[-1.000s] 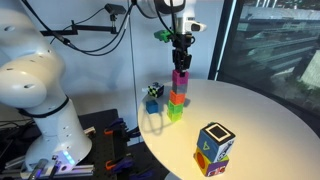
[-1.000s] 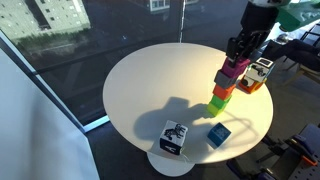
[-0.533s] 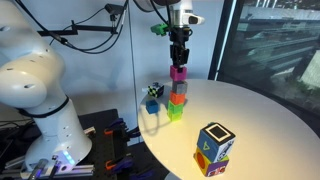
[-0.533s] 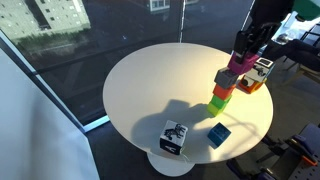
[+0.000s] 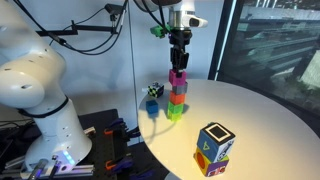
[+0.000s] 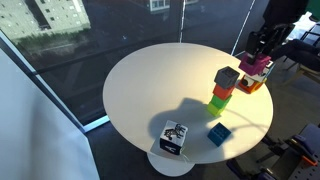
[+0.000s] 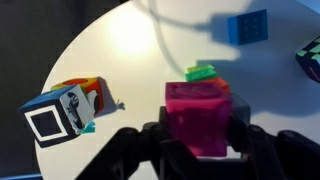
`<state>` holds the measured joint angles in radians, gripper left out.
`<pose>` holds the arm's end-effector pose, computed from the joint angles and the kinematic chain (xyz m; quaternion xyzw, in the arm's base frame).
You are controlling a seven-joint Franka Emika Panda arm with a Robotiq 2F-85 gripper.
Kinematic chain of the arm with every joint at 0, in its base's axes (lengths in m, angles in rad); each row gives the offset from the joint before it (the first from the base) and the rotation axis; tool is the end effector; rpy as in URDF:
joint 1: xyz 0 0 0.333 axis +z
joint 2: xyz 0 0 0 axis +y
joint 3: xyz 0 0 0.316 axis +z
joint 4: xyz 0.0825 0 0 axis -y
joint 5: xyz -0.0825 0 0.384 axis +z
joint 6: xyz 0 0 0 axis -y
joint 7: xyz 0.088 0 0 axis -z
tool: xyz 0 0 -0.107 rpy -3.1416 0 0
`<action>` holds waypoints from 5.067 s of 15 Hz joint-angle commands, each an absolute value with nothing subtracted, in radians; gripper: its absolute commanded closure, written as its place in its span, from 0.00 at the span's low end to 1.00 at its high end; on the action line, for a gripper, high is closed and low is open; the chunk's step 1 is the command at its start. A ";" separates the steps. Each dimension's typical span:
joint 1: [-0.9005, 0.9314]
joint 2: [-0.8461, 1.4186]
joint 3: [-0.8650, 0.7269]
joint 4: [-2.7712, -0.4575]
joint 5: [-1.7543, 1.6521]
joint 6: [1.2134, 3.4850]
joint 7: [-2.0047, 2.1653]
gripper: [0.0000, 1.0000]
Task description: Put the pink block on the table.
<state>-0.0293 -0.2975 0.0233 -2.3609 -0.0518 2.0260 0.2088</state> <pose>0.4476 -0.0054 0.4402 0.9949 -0.0960 -0.0160 0.0282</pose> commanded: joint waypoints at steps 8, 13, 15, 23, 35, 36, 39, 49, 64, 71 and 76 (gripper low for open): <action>-0.090 -0.245 -0.036 -2.402 -0.107 2.084 0.145 0.70; -0.095 -0.185 -0.054 -2.421 -0.149 2.165 0.110 0.70; -0.096 -0.157 -0.063 -2.425 -0.148 2.197 0.092 0.70; -0.099 -0.052 -0.096 -2.432 -0.125 2.326 -0.021 0.70; -0.121 0.069 -0.120 -2.447 -0.101 2.449 -0.132 0.70; -0.123 0.079 -0.121 -2.448 -0.101 2.456 -0.134 0.70; -0.126 0.103 -0.119 -2.453 -0.099 2.481 -0.136 0.70; -0.119 0.144 -0.105 -2.477 -0.078 2.575 -0.116 0.12; -0.076 -0.005 -0.096 -2.509 -0.138 2.330 -0.020 0.00; -0.056 -0.150 -0.055 -2.521 -0.135 2.126 0.090 0.00; -0.047 -0.264 -0.019 -2.503 -0.116 2.007 0.152 0.00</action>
